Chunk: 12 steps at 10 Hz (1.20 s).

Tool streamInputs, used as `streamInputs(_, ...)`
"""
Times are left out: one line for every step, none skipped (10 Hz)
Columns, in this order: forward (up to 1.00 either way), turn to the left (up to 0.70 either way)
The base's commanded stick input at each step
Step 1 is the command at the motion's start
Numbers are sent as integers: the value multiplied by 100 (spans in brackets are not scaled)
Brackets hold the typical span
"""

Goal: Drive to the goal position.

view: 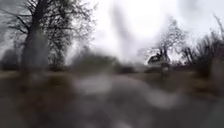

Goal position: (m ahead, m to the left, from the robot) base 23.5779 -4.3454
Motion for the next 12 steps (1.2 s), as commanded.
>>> streamInputs(85, 0)
streamInputs(85, 0)
streamInputs(85, 0)
streamInputs(85, 0)
streamInputs(85, 0)
streamInputs(85, 0)
streamInputs(85, 0)
streamInputs(85, 0)
streamInputs(85, 0)
streamInputs(85, 0)
streamInputs(85, 0)
streamInputs(85, 0)
